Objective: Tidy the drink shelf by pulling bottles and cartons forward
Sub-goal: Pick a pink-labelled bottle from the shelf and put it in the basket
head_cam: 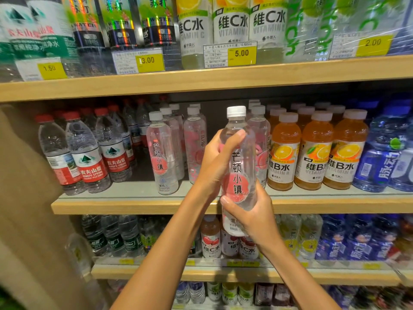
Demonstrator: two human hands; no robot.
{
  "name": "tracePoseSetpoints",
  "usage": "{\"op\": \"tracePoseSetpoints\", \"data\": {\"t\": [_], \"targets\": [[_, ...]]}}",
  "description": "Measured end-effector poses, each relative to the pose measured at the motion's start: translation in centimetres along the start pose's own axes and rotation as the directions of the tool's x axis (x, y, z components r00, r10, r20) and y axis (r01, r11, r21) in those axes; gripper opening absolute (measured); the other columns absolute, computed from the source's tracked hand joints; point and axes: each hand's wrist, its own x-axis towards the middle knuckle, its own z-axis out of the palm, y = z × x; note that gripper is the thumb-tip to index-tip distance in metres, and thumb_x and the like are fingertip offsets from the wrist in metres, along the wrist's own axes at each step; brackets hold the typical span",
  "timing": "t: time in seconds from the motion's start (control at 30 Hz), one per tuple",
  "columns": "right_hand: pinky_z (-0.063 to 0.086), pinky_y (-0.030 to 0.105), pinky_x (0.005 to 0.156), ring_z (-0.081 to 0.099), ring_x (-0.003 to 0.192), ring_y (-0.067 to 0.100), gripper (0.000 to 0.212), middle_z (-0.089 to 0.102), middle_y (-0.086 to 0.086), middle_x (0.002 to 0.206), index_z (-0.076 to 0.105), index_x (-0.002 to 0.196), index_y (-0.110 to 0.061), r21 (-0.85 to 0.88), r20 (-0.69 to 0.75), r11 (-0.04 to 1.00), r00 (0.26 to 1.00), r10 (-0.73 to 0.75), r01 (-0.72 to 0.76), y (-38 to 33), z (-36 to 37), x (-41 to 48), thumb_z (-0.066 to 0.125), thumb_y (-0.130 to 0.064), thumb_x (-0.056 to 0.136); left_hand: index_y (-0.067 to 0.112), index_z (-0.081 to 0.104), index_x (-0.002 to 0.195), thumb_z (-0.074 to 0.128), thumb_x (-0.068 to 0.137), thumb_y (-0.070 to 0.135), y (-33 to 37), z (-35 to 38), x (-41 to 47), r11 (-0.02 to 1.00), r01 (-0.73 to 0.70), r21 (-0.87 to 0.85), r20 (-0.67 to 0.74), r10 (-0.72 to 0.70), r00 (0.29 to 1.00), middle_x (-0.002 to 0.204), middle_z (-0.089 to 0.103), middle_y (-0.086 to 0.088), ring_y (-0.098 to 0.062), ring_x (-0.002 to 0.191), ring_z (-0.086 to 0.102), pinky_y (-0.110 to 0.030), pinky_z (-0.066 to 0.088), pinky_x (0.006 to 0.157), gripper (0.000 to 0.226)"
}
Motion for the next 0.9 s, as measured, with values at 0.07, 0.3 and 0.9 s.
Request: {"op": "tracePoseSetpoints", "data": {"t": [0.07, 0.3, 0.9], "targets": [[0.049, 0.010, 0.075, 0.069, 0.092, 0.006, 0.050, 0.072, -0.010, 0.100, 0.056, 0.114, -0.018, 0.027, 0.008, 1.000, 1.000, 0.014, -0.014, 0.0, -0.2, -0.1, 0.079, -0.022, 0.070, 0.016, 0.062, 0.114, 0.066, 0.072, 0.051, -0.4, -0.1, -0.2, 1.000, -0.001, 0.014, 0.037, 0.001, 0.999, 0.111, 0.070, -0.006, -0.023, 0.108, 0.065, -0.047, 0.047, 0.101, 0.055], [0.050, 0.013, 0.072, 0.070, 0.086, 0.005, 0.043, 0.074, -0.011, 0.090, 0.059, 0.103, -0.019, 0.050, -0.046, 0.997, 0.997, 0.054, -0.052, -0.5, -2.1, -0.8, 0.078, -0.028, 0.065, 0.022, 0.059, 0.116, 0.077, 0.066, 0.037, -2.5, 1.9, -1.1, 0.999, 0.046, 0.018, 0.211, -0.049, 0.976, 0.107, 0.072, -0.001, -0.019, 0.103, 0.068, -0.032, 0.054, 0.087, 0.056], [0.048, 0.020, 0.070, 0.066, 0.081, 0.017, 0.010, 0.068, 0.000, 0.089, 0.059, 0.099, -0.020, 0.248, -0.911, 0.655, 0.059, 0.409, -0.713, 5.1, -13.1, -39.4, 0.049, -0.021, 0.099, 0.011, 0.062, 0.082, 0.062, 0.090, 0.013, -24.1, 21.1, -22.1, 0.552, 0.734, 0.396, 0.604, -0.759, 0.245, 0.063, 0.063, -0.005, -0.016, 0.053, 0.062, -0.026, 0.051, 0.052, 0.009]]}}
